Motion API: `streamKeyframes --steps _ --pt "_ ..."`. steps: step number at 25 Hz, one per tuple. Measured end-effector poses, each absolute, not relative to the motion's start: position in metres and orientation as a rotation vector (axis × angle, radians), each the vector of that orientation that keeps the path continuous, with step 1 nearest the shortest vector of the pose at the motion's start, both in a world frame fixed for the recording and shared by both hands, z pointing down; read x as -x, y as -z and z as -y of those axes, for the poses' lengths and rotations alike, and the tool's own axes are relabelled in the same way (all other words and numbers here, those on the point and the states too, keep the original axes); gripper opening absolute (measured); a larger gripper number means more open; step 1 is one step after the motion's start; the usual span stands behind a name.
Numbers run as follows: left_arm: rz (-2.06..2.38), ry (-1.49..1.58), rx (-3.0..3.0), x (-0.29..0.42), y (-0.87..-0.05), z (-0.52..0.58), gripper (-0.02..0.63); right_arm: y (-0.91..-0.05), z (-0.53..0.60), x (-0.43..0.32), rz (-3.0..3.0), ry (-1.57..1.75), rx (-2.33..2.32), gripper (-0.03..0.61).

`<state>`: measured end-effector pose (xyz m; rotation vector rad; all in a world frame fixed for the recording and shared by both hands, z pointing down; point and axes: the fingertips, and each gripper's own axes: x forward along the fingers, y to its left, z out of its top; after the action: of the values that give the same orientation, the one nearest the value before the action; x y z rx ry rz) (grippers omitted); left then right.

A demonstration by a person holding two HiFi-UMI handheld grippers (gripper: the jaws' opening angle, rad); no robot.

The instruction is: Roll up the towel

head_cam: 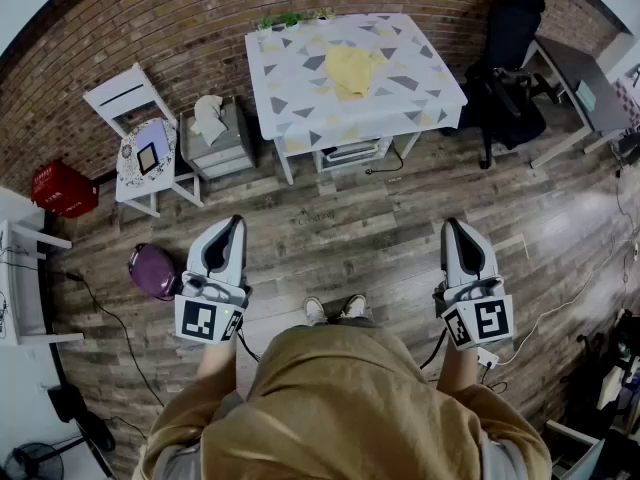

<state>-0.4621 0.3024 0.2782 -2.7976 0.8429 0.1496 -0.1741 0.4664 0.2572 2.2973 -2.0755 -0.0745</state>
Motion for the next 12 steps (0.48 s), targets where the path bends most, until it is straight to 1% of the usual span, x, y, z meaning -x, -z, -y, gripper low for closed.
streamKeyframes --steps 12 --pt "-0.880 -0.182 2.791 0.449 -0.274 -0.324 0.054 -0.253 -0.495 0.157 2.056 0.083 -2.304 0.005"
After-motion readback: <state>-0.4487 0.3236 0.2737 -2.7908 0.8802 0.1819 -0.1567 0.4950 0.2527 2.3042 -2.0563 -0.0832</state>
